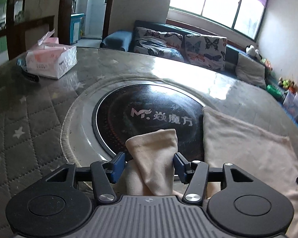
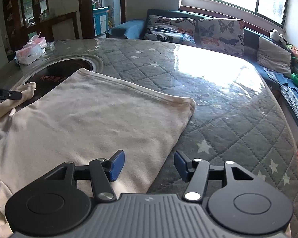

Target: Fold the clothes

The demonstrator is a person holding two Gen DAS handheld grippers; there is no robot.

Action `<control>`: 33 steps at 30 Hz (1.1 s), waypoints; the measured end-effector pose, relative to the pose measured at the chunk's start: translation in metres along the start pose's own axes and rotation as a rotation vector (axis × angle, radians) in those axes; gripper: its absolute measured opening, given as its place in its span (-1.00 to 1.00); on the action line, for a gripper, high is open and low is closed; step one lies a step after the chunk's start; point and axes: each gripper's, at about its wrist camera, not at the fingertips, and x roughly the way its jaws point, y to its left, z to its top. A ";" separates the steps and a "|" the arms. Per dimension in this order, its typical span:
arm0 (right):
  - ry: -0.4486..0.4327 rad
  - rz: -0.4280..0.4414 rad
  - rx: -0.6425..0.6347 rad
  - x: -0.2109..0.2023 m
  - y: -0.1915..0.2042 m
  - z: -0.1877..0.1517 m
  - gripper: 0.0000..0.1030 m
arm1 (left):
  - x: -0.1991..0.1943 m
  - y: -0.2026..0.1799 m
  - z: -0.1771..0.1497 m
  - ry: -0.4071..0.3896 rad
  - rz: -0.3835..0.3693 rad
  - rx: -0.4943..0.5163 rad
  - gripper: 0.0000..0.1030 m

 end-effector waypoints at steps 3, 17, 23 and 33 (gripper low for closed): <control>-0.005 -0.002 0.001 0.000 0.000 0.001 0.10 | -0.002 0.005 0.003 -0.004 -0.013 -0.032 0.08; 0.005 -0.016 -0.007 0.003 0.005 0.001 0.15 | -0.008 0.030 0.004 -0.066 0.058 -0.103 -0.78; 0.006 -0.027 -0.012 0.007 0.007 0.002 0.42 | -0.046 0.059 0.004 -0.172 0.192 -0.093 -0.91; 0.011 -0.039 -0.004 0.014 0.007 0.002 0.56 | -0.054 0.107 -0.014 -0.134 0.334 -0.093 -0.90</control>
